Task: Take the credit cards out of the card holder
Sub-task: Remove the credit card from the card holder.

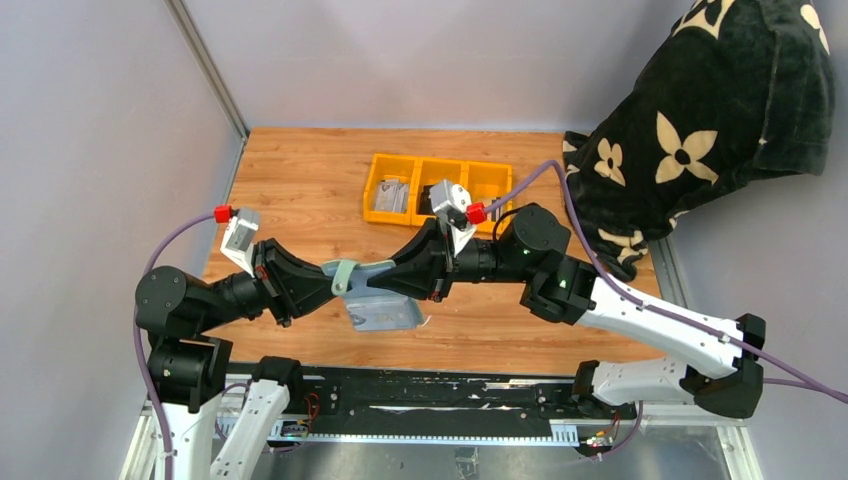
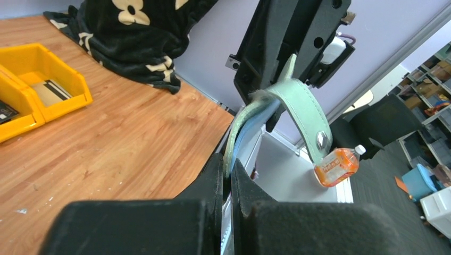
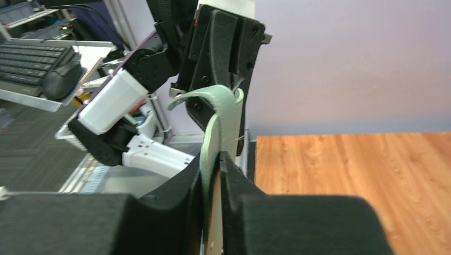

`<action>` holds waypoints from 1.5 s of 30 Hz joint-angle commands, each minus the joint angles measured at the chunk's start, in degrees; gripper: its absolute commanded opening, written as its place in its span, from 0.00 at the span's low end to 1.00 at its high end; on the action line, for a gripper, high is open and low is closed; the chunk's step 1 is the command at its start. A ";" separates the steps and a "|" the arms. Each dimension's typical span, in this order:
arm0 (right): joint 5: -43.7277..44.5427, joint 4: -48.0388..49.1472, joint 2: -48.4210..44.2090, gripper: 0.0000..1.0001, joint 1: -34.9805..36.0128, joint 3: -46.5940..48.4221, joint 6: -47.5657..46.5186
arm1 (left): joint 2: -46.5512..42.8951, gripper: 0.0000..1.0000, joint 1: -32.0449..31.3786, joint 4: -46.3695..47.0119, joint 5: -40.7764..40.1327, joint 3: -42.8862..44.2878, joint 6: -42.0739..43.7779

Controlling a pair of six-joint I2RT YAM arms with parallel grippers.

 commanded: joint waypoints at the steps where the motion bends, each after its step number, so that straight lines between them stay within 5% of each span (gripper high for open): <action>1: -7.62 -7.27 2.38 0.08 0.25 5.86 -1.49 | -0.06 0.00 -0.05 -2.29 2.54 1.30 3.85; 3: -12.10 -9.25 3.01 0.00 0.25 6.79 -3.64 | 0.93 0.00 -0.11 -7.42 2.26 3.86 8.96; 13: -15.78 -23.77 7.60 0.00 0.08 14.83 -5.66 | 1.66 0.05 -0.10 -15.89 2.78 4.70 15.77; 14: -15.38 -24.43 8.15 0.00 -0.04 15.75 -5.27 | 1.67 0.17 -0.11 -15.87 2.86 4.72 15.71; 17: -13.19 -22.43 8.94 0.00 -0.58 16.43 -2.12 | 1.47 0.71 -0.11 -15.99 2.79 4.76 15.55; 20: -11.37 -14.60 8.41 0.00 -1.16 14.45 2.53 | 1.05 0.99 -0.11 -16.25 2.05 4.39 15.35; 28: 0.14 12.90 3.05 0.00 -1.19 -0.86 13.77 | -0.62 1.00 -0.11 -15.27 0.87 2.58 13.03; 40: 5.83 25.91 -0.15 0.00 -1.19 -8.55 20.55 | -3.55 0.97 -0.11 -6.17 1.63 -1.52 4.01; 45: 8.94 34.49 -0.05 0.00 -1.19 -12.08 25.06 | -4.00 0.83 -0.11 -5.00 2.49 -2.58 2.57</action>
